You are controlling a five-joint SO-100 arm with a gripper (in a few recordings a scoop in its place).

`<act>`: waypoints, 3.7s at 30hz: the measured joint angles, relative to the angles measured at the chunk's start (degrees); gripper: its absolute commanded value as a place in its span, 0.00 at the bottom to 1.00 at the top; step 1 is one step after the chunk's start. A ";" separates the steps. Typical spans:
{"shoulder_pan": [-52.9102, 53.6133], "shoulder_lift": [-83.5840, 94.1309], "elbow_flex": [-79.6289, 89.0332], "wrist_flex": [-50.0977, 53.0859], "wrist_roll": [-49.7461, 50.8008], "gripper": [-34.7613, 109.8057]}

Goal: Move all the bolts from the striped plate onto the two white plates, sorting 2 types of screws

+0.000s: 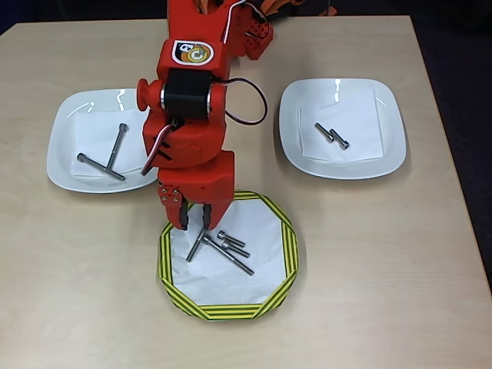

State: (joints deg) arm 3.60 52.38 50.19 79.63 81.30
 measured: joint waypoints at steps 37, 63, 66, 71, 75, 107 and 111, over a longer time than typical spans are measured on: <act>-1.23 -4.39 2.29 -2.29 -2.72 0.28; 6.94 2.20 -8.96 12.22 -21.71 0.24; 9.23 8.26 -4.31 13.01 -23.91 0.24; 15.38 18.19 5.19 13.10 -27.86 0.24; 22.15 24.96 15.56 12.13 -30.94 0.24; -2.20 16.00 13.62 -9.14 -35.68 0.32; -3.60 10.72 9.40 -12.66 -34.80 0.33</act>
State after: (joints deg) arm 0.00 63.11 59.59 66.97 46.49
